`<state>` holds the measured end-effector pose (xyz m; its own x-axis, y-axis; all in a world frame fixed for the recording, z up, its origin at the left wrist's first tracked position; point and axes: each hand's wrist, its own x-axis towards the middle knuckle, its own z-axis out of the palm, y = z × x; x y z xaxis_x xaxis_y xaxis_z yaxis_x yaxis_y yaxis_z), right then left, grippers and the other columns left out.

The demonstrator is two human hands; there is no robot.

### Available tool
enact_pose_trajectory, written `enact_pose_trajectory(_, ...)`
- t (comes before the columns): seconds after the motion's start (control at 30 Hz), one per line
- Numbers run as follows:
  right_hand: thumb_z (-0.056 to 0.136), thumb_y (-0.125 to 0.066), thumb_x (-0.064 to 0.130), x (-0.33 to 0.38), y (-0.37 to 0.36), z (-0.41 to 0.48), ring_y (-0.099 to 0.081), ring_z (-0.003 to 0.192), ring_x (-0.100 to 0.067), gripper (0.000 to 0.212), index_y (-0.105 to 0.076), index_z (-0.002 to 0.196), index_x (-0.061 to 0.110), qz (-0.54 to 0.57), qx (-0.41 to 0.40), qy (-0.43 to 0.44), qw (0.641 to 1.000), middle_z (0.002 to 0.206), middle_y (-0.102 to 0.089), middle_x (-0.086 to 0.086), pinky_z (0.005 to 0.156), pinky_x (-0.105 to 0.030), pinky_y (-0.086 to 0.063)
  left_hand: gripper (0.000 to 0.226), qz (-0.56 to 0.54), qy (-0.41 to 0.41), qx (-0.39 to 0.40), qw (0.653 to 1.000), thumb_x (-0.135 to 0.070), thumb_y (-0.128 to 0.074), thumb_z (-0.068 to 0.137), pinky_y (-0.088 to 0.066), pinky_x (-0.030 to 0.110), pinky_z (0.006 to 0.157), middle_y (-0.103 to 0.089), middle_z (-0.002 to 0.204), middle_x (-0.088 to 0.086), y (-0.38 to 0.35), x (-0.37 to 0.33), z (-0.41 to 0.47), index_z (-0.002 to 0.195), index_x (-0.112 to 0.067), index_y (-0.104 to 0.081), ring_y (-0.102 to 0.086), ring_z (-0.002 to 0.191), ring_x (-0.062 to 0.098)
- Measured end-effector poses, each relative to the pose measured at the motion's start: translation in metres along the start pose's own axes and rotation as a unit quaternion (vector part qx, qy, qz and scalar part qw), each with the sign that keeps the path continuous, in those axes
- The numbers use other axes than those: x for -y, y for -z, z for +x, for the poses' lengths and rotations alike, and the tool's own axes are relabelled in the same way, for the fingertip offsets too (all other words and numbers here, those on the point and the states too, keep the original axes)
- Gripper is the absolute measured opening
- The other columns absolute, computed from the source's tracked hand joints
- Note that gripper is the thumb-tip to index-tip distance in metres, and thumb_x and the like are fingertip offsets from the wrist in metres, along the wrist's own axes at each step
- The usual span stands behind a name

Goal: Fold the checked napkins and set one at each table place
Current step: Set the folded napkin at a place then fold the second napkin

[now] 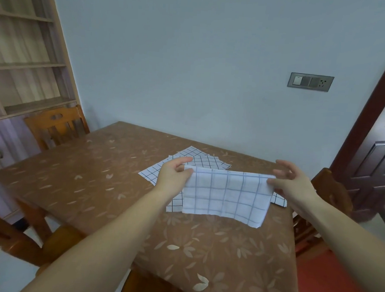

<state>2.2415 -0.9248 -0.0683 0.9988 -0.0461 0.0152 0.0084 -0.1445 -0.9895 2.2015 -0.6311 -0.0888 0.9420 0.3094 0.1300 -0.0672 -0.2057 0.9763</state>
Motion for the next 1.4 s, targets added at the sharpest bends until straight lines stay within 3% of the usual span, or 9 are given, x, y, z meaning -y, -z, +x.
enact_pose_trajectory(0.1, 0.081, -0.069, -0.002, 0.004, 0.0, -0.004, -0.061, 0.108, -0.018, 0.048, -0.062, 0.122, 0.021, -0.063, -0.023, 0.046, 0.997, 0.118, -0.063, 0.001, 0.091, -0.033, -0.05, 0.03, 0.064, -0.033, 0.0, 0.997, -0.008, -0.064, 0.089, -0.037, 0.01, 0.049, -0.043, 0.073, -0.003, 0.001, -0.001, -0.001, 0.117, -0.02, -0.069, -0.04, 0.058, 0.009)
enact_pose_trajectory(0.27, 0.082, -0.068, 0.002, 0.008, -0.001, -0.009, -0.062, 0.084, -0.014, 0.026, -0.069, 0.103, 0.017, -0.155, -0.022, 0.085, 0.984, 0.103, -0.07, 0.001, 0.065, -0.019, -0.044, 0.03, 0.123, -0.046, 0.005, 0.991, -0.007, -0.066, 0.086, -0.041, 0.013, 0.051, -0.051, 0.077, -0.001, 0.004, 0.001, -0.003, 0.114, -0.017, -0.07, -0.044, 0.059, 0.01)
enact_pose_trajectory(0.53, 0.084, -0.064, 0.0, 0.008, -0.005, -0.012, -0.063, 0.084, -0.008, 0.02, -0.072, 0.094, 0.016, -0.198, -0.035, 0.121, 0.972, 0.093, -0.071, 0.005, 0.061, -0.005, -0.043, 0.025, 0.165, -0.065, -0.018, 0.984, -0.01, -0.065, 0.087, -0.04, 0.014, 0.06, -0.053, 0.077, -0.006, 0.011, -0.002, -0.008, 0.11, -0.019, -0.072, -0.048, 0.065, 0.005)
enact_pose_trajectory(0.77, 0.082, -0.071, 0.005, 0.011, -0.005, -0.013, -0.064, 0.087, -0.01, 0.017, -0.072, 0.091, 0.02, -0.272, -0.025, 0.171, 0.947, 0.091, -0.07, 0.008, 0.07, -0.01, -0.041, 0.015, 0.139, -0.063, -0.013, 0.988, -0.013, -0.064, 0.089, -0.036, 0.012, 0.04, -0.052, 0.073, 0.0, 0.013, -0.008, -0.013, 0.098, -0.021, -0.072, -0.046, 0.055, 0.01)
enact_pose_trajectory(0.93, 0.085, -0.07, 0.011, 0.01, -0.001, -0.013, -0.06, 0.079, 0.002, 0.011, -0.076, 0.088, 0.02, -0.358, 0.002, 0.203, 0.912, 0.086, -0.071, 0.01, 0.064, -0.003, -0.039, 0.011, 0.133, -0.076, 0.0, 0.988, -0.014, -0.065, 0.089, -0.036, 0.008, 0.046, -0.058, 0.073, -0.002, 0.017, -0.01, -0.015, 0.085, -0.022, -0.072, -0.047, 0.057, 0.007)
enact_pose_trajectory(1.07, 0.088, -0.067, 0.015, 0.011, -0.002, -0.013, -0.058, 0.075, 0.0, 0.011, -0.071, 0.084, 0.024, -0.404, 0.02, 0.216, 0.889, 0.077, -0.065, 0.014, 0.062, -0.008, -0.039, 0.011, 0.155, -0.132, 0.002, 0.979, -0.015, -0.067, 0.089, -0.038, 0.011, 0.07, -0.056, 0.082, -0.016, 0.022, -0.011, -0.018, 0.083, -0.023, -0.071, -0.051, 0.08, 0.009)
enact_pose_trajectory(1.13, 0.09, -0.064, 0.017, 0.011, -0.004, -0.012, -0.058, 0.078, -0.01, 0.007, -0.066, 0.086, 0.023, -0.443, 0.038, 0.208, 0.871, 0.079, -0.063, 0.011, 0.065, -0.021, -0.041, 0.01, 0.125, -0.136, 0.009, 0.983, -0.017, -0.066, 0.09, -0.039, 0.024, 0.065, -0.055, 0.089, -0.017, 0.022, -0.015, -0.019, 0.084, -0.023, -0.07, -0.051, 0.078, 0.008)
enact_pose_trajectory(1.23, 0.089, -0.057, 0.019, 0.005, -0.006, -0.009, -0.062, 0.085, -0.02, 0.009, -0.062, 0.083, 0.014, -0.516, 0.08, 0.163, 0.837, 0.086, -0.067, 0.001, 0.072, -0.034, -0.05, 0.014, 0.104, -0.151, 0.032, 0.983, -0.017, -0.063, 0.093, -0.038, 0.023, 0.071, -0.06, 0.089, -0.015, 0.019, -0.023, -0.019, 0.081, -0.024, -0.068, -0.054, 0.082, 0.001)
enact_pose_trajectory(1.4, 0.085, -0.059, 0.022, 0.001, -0.023, -0.019, -0.06, 0.093, -0.016, 0.008, -0.059, 0.092, 0.023, -0.555, 0.183, 0.125, 0.802, 0.098, -0.063, 0.006, 0.08, -0.03, -0.05, 0.014, 0.132, -0.185, 0.062, 0.972, -0.021, -0.06, 0.094, -0.031, 0.017, 0.058, -0.05, 0.066, -0.007, 0.009, -0.037, -0.021, 0.083, -0.022, -0.069, -0.037, 0.058, 0.005)
